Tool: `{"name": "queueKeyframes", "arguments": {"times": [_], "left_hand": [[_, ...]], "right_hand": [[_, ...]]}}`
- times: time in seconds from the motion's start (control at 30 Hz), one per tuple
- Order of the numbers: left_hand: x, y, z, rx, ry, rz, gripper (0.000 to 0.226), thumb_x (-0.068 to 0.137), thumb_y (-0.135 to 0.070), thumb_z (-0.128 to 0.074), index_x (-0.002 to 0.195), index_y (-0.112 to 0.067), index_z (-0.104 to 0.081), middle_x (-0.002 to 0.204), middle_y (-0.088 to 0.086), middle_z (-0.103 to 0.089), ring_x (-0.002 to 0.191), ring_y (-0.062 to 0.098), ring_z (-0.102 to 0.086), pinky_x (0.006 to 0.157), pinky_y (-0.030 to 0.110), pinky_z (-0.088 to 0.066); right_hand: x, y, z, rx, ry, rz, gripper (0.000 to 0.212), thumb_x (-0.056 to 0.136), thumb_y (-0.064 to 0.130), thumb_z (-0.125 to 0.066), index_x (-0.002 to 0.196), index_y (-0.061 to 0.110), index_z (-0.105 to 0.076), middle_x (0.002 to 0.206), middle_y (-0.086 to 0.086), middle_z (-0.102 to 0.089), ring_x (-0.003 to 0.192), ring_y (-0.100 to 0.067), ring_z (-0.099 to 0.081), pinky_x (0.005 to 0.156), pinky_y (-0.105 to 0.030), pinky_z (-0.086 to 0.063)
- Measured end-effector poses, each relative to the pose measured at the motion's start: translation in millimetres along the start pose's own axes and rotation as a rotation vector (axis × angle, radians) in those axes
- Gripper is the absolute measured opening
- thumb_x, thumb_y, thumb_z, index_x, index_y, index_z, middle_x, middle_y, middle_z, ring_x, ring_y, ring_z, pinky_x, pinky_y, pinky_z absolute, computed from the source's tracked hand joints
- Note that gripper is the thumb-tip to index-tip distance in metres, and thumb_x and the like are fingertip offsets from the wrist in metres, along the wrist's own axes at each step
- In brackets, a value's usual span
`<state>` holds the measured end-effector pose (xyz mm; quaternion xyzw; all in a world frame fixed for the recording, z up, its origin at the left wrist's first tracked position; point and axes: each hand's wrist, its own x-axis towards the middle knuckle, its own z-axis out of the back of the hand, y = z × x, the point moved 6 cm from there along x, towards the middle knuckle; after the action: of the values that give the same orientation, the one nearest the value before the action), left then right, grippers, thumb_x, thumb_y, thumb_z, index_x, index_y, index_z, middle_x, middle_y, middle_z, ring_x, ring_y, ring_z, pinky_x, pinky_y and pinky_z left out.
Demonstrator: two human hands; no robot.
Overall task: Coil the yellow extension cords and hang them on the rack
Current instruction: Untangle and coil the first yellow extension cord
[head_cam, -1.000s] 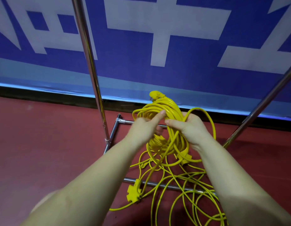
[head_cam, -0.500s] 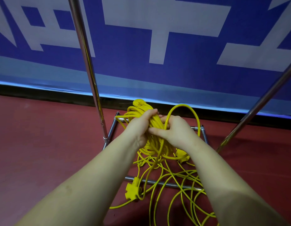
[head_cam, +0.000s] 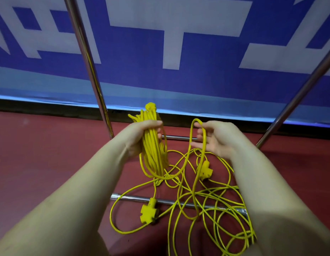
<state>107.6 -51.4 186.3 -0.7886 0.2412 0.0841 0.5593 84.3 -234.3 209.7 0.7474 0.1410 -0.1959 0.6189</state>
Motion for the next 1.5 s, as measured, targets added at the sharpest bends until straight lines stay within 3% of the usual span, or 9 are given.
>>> {"name": "queueKeyframes", "arguments": {"times": [0.13, 0.23, 0.33, 0.47, 0.57, 0.83, 1.07, 1.33, 1.5], "left_hand": [[-4.2, 7.7, -13.6, 0.128, 0.073, -0.010, 0.015, 0.075, -0.014, -0.066, 0.065, -0.008, -0.057, 0.051, 0.003, -0.056, 0.044, 0.012, -0.055, 0.049, 0.023, -0.052], [-6.9, 11.9, -23.6, 0.185, 0.157, -0.031, 0.002, 0.079, -0.005, -0.064, 0.080, -0.004, -0.063, 0.066, 0.008, -0.067, 0.057, 0.016, -0.064, 0.057, 0.027, -0.056], [-5.6, 18.0, -26.4, 0.230, 0.206, -0.024, 0.032, 0.066, -0.006, -0.075, 0.097, -0.002, -0.069, 0.096, 0.016, -0.072, 0.086, 0.028, -0.070, 0.077, 0.040, -0.058], [-4.8, 24.2, -32.7, 0.337, 0.220, -0.032, 0.008, 0.070, -0.004, -0.075, 0.070, -0.012, -0.073, 0.074, 0.011, -0.070, 0.067, 0.021, -0.067, 0.069, 0.034, -0.057], [-4.8, 28.3, -36.6, 0.365, 0.222, -0.031, 0.006, 0.077, 0.001, -0.069, 0.076, -0.005, -0.069, 0.068, 0.011, -0.067, 0.061, 0.020, -0.065, 0.068, 0.032, -0.057], [3.6, 17.2, -24.0, 0.088, 0.093, -0.047, 0.003, 0.074, -0.008, -0.067, 0.076, -0.007, -0.067, 0.069, 0.009, -0.062, 0.063, 0.023, -0.060, 0.070, 0.035, -0.054], [12.7, 12.5, -8.9, -0.027, 0.018, -0.039, 0.017, 0.085, -0.015, -0.060, 0.072, -0.010, -0.071, 0.068, 0.006, -0.062, 0.065, 0.020, -0.061, 0.069, 0.034, -0.055], [8.8, 0.4, 11.0, -0.057, -0.006, 0.009, 0.028, 0.091, -0.021, -0.056, 0.065, -0.013, -0.060, 0.054, -0.005, -0.060, 0.050, 0.006, -0.061, 0.058, 0.022, -0.055], [3.9, 2.9, 10.9, -0.077, 0.020, 0.083, 0.045, 0.089, -0.026, -0.057, 0.046, -0.014, -0.062, 0.048, -0.005, -0.056, 0.044, 0.007, -0.059, 0.050, 0.020, -0.053]], "right_hand": [[0.8, -3.9, -2.7, -0.190, 0.022, 0.008, 0.010, 0.094, 0.011, -0.051, 0.095, 0.010, -0.061, 0.072, -0.002, -0.062, 0.064, -0.012, -0.056, 0.066, -0.032, -0.052], [-1.4, -2.7, -9.9, 0.181, 0.070, -0.028, 0.011, 0.094, 0.007, -0.049, 0.087, 0.003, -0.057, 0.059, -0.005, -0.065, 0.046, -0.009, -0.063, 0.045, -0.022, -0.053], [2.7, -5.3, -10.2, 0.440, 0.025, -0.048, 0.014, 0.095, 0.005, -0.047, 0.083, 0.001, -0.053, 0.050, -0.006, -0.064, 0.044, -0.011, -0.064, 0.041, -0.022, -0.052], [7.8, -13.3, -13.8, 0.628, -0.011, -0.097, 0.013, 0.096, 0.003, -0.046, 0.086, -0.003, -0.052, 0.078, -0.014, -0.060, 0.068, -0.019, -0.061, 0.049, -0.027, -0.052], [9.6, -13.6, -17.1, 0.627, 0.005, -0.090, 0.014, 0.096, 0.005, -0.046, 0.087, -0.003, -0.053, 0.083, -0.015, -0.059, 0.072, -0.019, -0.061, 0.051, -0.026, -0.054], [-5.4, -10.7, -13.8, -0.680, 0.144, 0.033, 0.040, 0.095, 0.045, -0.045, 0.079, 0.012, -0.063, 0.084, -0.008, -0.069, 0.076, -0.017, -0.068, 0.074, -0.031, -0.054], [-10.4, -13.6, -40.5, -0.954, 0.244, 0.411, 0.015, 0.082, 0.021, -0.071, 0.077, 0.018, -0.057, 0.074, -0.002, -0.063, 0.069, -0.014, -0.058, 0.067, -0.027, -0.046], [-4.8, 19.5, -1.9, -0.436, -0.092, 0.506, 0.011, 0.094, 0.013, -0.052, 0.088, 0.020, -0.059, 0.066, 0.003, -0.051, 0.045, 0.002, -0.048, 0.048, -0.018, -0.048], [-0.2, 11.9, -4.6, -0.230, 0.009, 0.399, 0.021, 0.096, 0.011, -0.046, 0.101, 0.025, -0.061, 0.069, 0.001, -0.047, 0.055, -0.008, -0.041, 0.054, -0.020, -0.044]]}}
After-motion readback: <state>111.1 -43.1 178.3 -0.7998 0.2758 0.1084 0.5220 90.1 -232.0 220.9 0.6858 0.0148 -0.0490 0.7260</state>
